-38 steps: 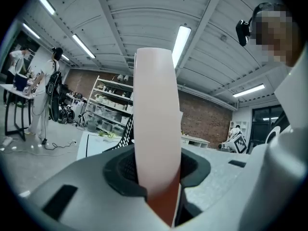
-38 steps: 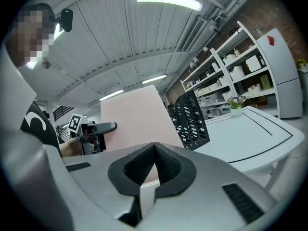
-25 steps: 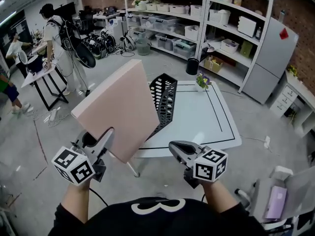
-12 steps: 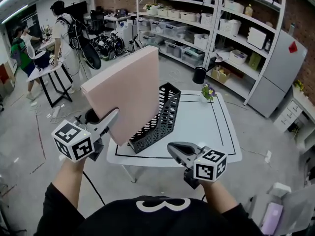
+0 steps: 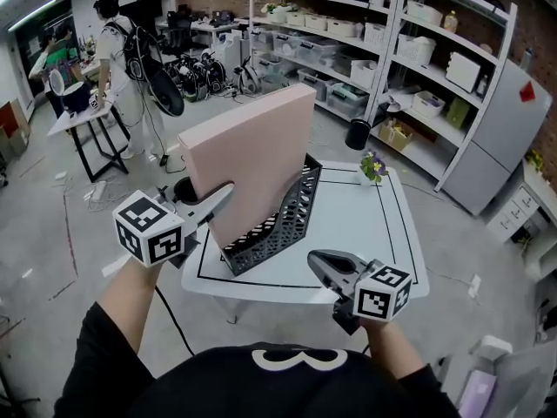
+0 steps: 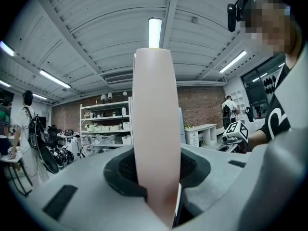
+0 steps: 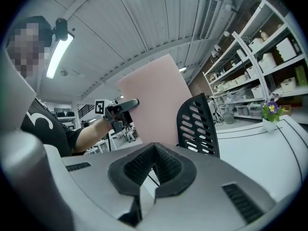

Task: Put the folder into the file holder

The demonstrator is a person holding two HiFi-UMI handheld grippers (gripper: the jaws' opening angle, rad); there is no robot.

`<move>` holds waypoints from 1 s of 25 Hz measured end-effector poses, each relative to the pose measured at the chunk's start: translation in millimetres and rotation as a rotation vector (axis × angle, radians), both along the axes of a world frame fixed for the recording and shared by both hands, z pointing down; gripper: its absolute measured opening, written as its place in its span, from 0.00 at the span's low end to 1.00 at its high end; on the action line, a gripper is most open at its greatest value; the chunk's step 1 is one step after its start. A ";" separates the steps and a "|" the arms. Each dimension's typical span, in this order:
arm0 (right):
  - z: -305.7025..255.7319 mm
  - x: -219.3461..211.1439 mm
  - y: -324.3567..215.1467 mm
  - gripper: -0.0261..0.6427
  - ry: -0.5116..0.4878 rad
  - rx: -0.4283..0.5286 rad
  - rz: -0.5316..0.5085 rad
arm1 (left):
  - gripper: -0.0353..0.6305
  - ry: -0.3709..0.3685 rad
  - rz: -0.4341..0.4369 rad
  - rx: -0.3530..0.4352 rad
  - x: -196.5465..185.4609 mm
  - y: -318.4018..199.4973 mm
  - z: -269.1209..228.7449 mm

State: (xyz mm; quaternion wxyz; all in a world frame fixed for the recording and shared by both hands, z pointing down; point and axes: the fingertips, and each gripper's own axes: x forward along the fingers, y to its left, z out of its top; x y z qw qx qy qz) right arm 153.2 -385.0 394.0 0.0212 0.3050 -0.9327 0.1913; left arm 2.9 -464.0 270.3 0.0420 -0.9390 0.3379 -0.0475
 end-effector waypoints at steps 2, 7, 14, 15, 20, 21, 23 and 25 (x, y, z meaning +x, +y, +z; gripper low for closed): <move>1.8 4.2 -5.5 0.05 0.004 -0.001 0.002 | 0.27 0.005 0.008 -0.002 1.9 -6.1 6.4; 12.4 7.0 -13.4 0.05 0.003 -0.025 0.012 | 0.27 0.032 0.030 -0.026 2.4 -15.0 28.7; 24.5 5.8 -16.3 0.05 0.017 -0.048 0.009 | 0.27 0.060 0.033 -0.075 2.4 -20.6 71.7; 24.9 4.7 -16.8 0.05 0.018 -0.051 0.007 | 0.27 0.058 0.030 -0.081 2.5 -20.6 79.0; 21.0 -5.4 -17.4 0.05 0.014 -0.054 -0.006 | 0.27 0.049 0.030 -0.110 5.4 -20.7 110.8; 21.3 -7.5 -16.9 0.05 0.013 -0.054 -0.008 | 0.27 0.045 0.028 -0.111 6.0 -19.8 116.0; 24.4 -10.2 -16.0 0.05 0.010 -0.055 -0.010 | 0.27 0.032 0.027 -0.109 8.6 -17.1 125.6; 28.8 -11.8 -15.2 0.05 0.012 -0.059 -0.008 | 0.27 0.009 0.034 -0.105 13.0 -14.1 134.5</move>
